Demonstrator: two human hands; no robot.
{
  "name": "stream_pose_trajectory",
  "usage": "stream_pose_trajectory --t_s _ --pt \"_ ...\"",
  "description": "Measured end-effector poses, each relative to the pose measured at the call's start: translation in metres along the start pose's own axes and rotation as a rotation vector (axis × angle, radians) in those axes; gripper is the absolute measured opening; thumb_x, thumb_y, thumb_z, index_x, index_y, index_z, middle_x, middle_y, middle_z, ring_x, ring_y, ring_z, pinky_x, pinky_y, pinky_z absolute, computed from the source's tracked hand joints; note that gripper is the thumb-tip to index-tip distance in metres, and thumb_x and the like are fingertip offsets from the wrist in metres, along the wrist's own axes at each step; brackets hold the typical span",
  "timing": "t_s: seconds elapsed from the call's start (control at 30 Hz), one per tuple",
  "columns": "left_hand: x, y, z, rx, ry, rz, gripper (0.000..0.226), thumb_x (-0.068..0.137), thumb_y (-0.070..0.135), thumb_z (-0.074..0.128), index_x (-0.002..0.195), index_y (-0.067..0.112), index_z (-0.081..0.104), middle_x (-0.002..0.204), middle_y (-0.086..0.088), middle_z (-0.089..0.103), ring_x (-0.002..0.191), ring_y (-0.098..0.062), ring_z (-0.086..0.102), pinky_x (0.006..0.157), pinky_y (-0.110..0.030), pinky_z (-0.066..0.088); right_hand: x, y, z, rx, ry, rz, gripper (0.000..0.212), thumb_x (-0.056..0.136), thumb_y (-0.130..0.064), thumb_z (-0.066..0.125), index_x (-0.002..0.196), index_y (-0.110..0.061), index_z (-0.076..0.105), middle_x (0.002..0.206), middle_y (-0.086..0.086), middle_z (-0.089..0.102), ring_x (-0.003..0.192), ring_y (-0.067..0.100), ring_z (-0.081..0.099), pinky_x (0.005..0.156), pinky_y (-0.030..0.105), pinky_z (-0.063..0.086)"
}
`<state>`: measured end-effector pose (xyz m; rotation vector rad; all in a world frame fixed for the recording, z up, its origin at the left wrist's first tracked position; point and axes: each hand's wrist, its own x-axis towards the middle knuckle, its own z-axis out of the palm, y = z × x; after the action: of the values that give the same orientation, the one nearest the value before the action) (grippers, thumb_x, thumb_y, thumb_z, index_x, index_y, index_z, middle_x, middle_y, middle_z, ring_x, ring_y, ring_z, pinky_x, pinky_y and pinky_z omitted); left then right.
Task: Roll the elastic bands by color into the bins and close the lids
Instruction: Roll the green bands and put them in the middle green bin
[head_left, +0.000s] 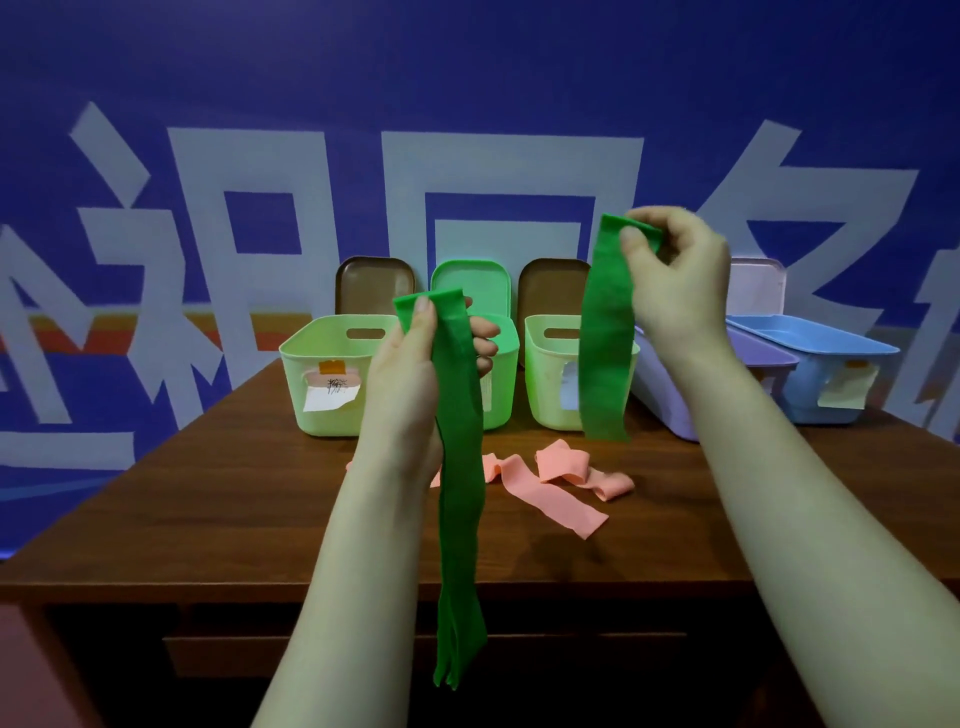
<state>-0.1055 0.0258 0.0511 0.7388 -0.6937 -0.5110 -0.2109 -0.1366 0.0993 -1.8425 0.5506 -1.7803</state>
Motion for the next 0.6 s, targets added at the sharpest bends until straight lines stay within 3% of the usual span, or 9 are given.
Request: stream_pose_trajectory --t_s 0.17,0.4,0.53,0.6 --pt "0.001 0.008 -0.001 -0.004 0.049 0.029 0.037 0.102 0.028 0.032 0.101 0.003 0.06 0.066 -0.007 0.065 0.061 -0.015 0.057 0.062 -0.026 0.046 0.002 -0.041 -0.003 0.011 -0.207 -0.121 0.014 0.087 -0.012 0.061 0.098 -0.014 0.069 0.087 -0.005 0.067 0.086 0.018 0.066 0.082 0.037 0.056" --pt "0.003 0.028 -0.007 0.077 0.248 0.242 0.034 0.101 0.025 0.031 0.094 0.005 0.058 0.063 -0.006 0.061 0.057 -0.015 0.055 0.058 -0.025 0.043 -0.011 -0.082 -0.011 0.174 -0.519 -0.107 0.013 0.086 -0.002 0.064 0.093 -0.012 0.069 0.084 0.0 0.069 0.079 0.007 0.066 0.076 0.023 0.055" --pt "0.003 0.033 -0.011 0.048 0.209 0.245 0.041 0.101 0.03 0.032 0.083 0.007 0.061 0.062 -0.007 0.06 0.058 -0.017 0.053 0.061 -0.029 0.041 -0.027 -0.101 -0.014 0.271 -0.728 -0.118 0.015 0.085 -0.002 0.067 0.092 -0.014 0.071 0.091 0.008 0.072 0.09 0.025 0.069 0.083 0.034 0.058" --pt "0.0 0.034 -0.01 0.001 0.101 0.188 0.047 0.097 0.042 0.033 0.087 0.006 0.062 0.077 -0.018 0.063 0.072 -0.027 0.057 0.073 -0.038 0.043 -0.033 -0.107 -0.012 0.314 -0.806 -0.11 0.015 0.083 -0.001 0.068 0.092 -0.013 0.071 0.091 0.009 0.073 0.09 0.027 0.069 0.081 0.035 0.059"
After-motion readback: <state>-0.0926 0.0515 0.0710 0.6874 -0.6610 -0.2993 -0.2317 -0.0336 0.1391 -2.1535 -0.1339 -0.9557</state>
